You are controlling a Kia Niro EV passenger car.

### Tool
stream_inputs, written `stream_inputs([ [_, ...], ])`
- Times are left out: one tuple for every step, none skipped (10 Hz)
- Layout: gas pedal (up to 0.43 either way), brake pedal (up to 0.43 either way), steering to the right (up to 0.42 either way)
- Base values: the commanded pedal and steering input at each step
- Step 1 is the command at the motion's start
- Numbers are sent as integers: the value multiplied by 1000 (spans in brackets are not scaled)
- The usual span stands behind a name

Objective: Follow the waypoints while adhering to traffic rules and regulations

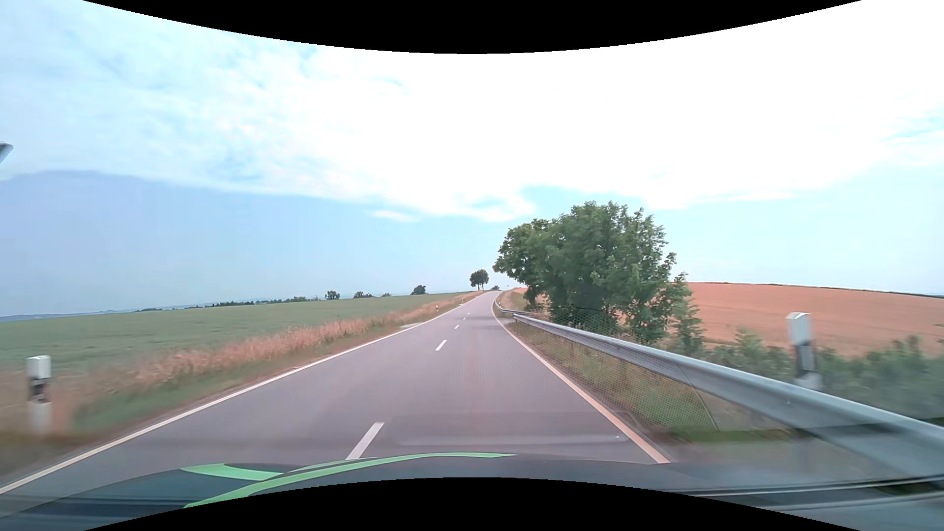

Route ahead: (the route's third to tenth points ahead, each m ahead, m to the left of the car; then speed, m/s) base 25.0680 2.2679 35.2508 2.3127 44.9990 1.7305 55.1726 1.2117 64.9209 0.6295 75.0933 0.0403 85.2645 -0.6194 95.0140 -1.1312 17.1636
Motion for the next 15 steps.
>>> stream_inputs([
  [118,0,0],
  [118,0,0],
  [118,0,0],
  [118,0,1],
  [118,0,1],
  [118,0,3],
  [118,0,4],
  [118,0,4],
  [118,0,4],
  [118,0,4],
  [118,0,4],
  [118,0,4],
  [110,0,4],
  [110,0,4],
  [110,0,4],
])
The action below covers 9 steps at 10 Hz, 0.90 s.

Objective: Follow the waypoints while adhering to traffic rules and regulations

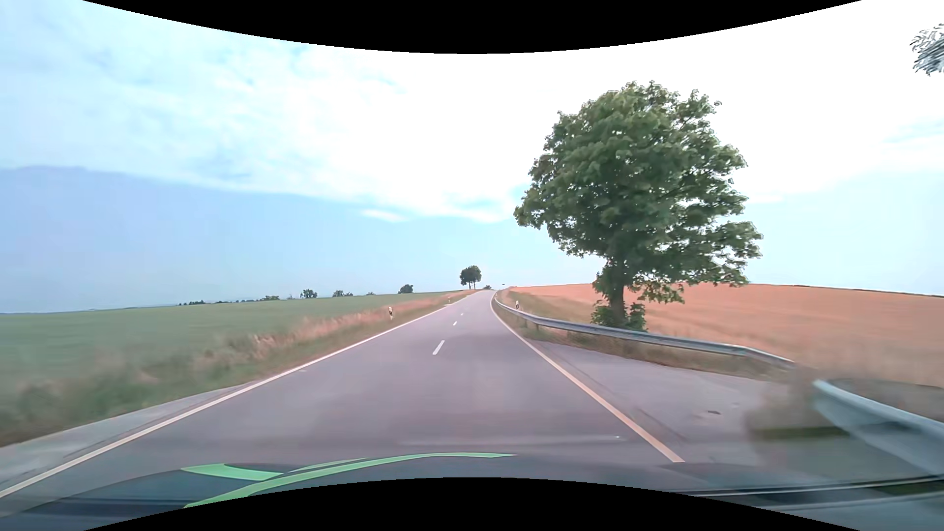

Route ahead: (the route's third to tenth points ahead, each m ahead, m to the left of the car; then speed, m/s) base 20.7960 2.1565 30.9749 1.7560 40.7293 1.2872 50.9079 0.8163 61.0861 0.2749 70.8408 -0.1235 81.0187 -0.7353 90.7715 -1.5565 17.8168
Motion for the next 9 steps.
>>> stream_inputs([
  [110,0,4],
  [110,0,4],
  [110,0,4],
  [110,0,4],
  [98,0,4],
  [98,0,3],
  [98,0,3],
  [98,0,3],
  [98,0,3],
])
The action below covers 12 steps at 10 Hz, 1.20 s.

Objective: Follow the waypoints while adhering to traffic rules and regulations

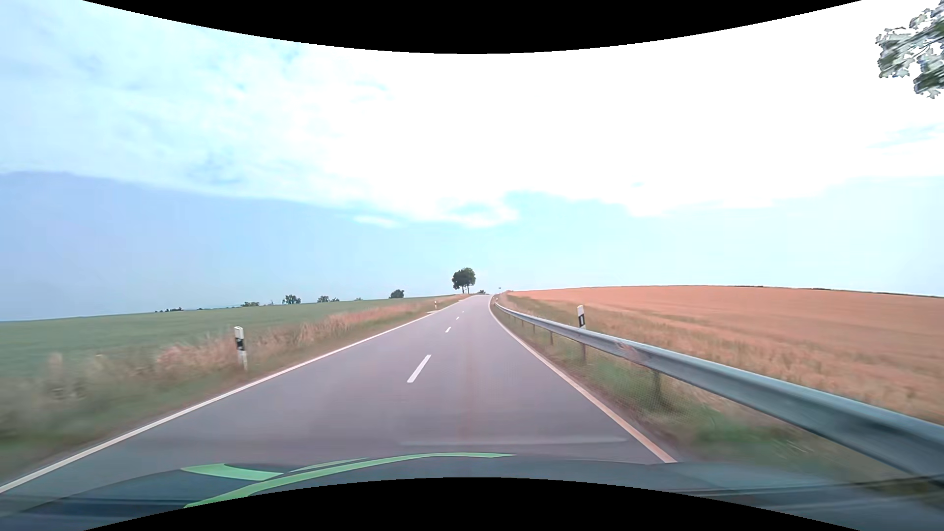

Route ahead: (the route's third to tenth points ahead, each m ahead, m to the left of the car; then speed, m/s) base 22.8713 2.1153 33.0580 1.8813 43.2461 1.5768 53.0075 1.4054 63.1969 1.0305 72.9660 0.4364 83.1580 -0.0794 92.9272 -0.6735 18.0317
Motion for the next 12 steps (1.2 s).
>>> stream_inputs([
  [98,0,4],
  [98,0,4],
  [98,0,4],
  [98,0,3],
  [98,0,1],
  [98,0,1],
  [98,0,0],
  [98,0,1],
  [98,0,1],
  [98,0,1],
  [110,0,1],
  [110,0,1],
])
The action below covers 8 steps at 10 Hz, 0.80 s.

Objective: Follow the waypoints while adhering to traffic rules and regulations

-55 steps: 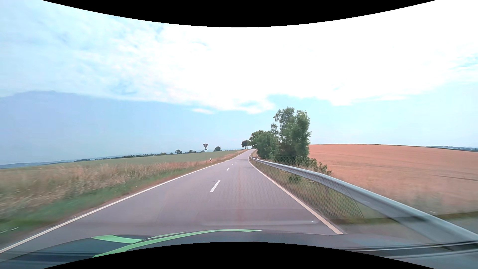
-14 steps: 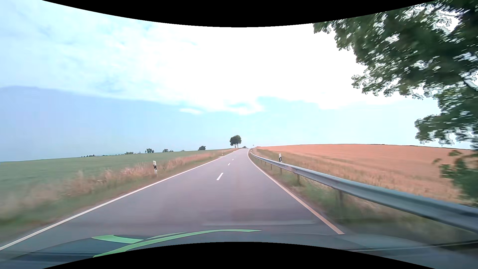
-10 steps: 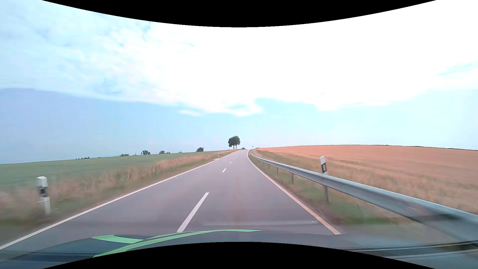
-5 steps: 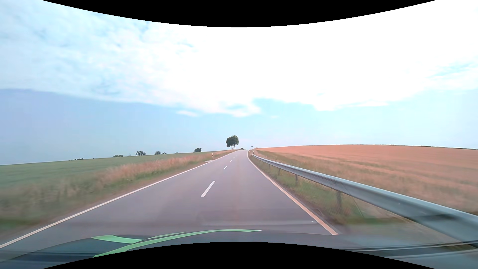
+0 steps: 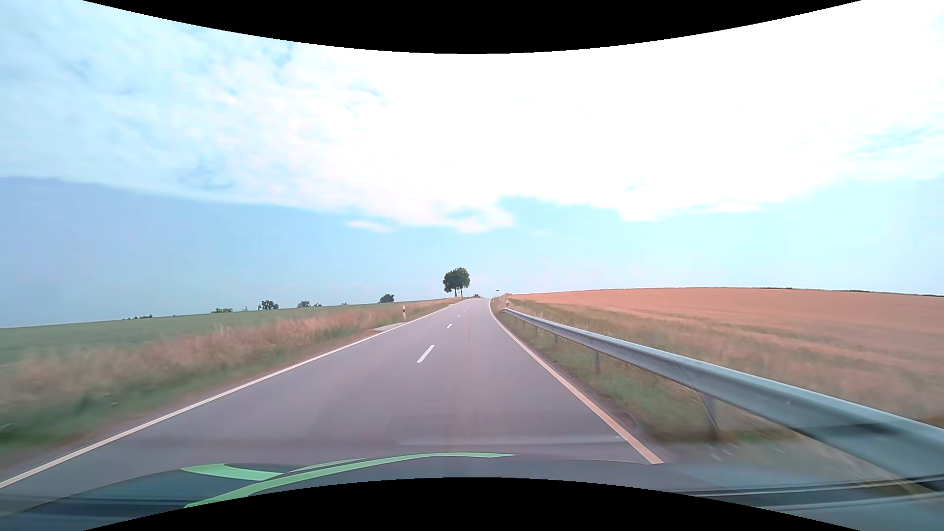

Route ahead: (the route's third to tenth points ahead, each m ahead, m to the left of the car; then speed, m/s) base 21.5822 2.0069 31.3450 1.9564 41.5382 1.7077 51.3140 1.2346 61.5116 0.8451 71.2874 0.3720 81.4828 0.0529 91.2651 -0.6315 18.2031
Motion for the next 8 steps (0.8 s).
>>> stream_inputs([
  [110,0,1],
  [110,0,0],
  [118,0,1],
  [130,0,1],
  [138,0,1],
  [138,0,0],
  [157,0,0],
  [157,0,1],
])
